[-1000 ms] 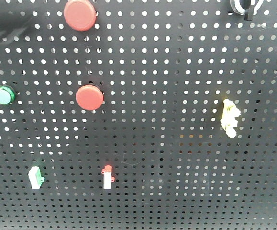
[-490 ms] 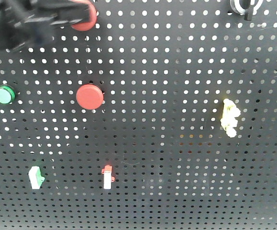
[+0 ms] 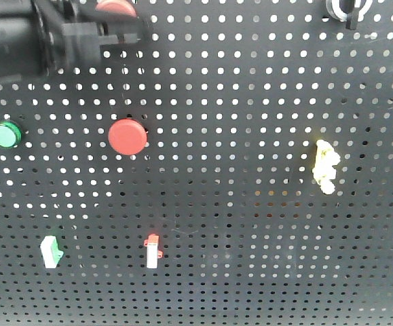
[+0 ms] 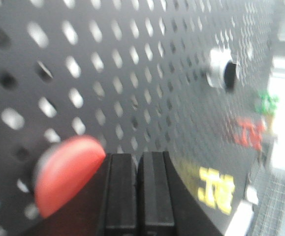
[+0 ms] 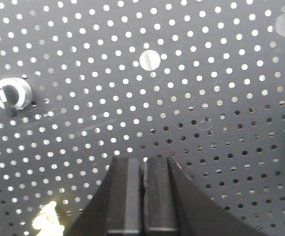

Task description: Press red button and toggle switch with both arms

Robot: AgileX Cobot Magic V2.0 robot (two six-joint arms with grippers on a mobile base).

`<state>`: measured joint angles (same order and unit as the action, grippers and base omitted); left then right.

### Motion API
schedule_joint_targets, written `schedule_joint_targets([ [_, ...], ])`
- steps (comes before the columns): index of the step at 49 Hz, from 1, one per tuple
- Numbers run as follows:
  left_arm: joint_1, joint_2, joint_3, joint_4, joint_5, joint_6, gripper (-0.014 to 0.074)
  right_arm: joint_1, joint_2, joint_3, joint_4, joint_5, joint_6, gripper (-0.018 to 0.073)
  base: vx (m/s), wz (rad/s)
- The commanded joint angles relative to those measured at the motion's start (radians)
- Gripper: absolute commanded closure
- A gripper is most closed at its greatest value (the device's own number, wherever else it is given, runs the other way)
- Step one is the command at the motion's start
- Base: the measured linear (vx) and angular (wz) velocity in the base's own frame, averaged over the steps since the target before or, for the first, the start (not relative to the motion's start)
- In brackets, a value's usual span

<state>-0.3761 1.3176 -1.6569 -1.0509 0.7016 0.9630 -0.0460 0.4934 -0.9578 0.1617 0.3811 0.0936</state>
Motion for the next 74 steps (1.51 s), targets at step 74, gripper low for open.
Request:
schedule_joint_targets([
  [74, 0.006, -0.646, 0.653, -0.013, -0.251, -0.041, 0.0595, 0.182, 0.662, -0.416, 1.311, 0.089, -1.187, 0.0562, 0.00, 0.00],
])
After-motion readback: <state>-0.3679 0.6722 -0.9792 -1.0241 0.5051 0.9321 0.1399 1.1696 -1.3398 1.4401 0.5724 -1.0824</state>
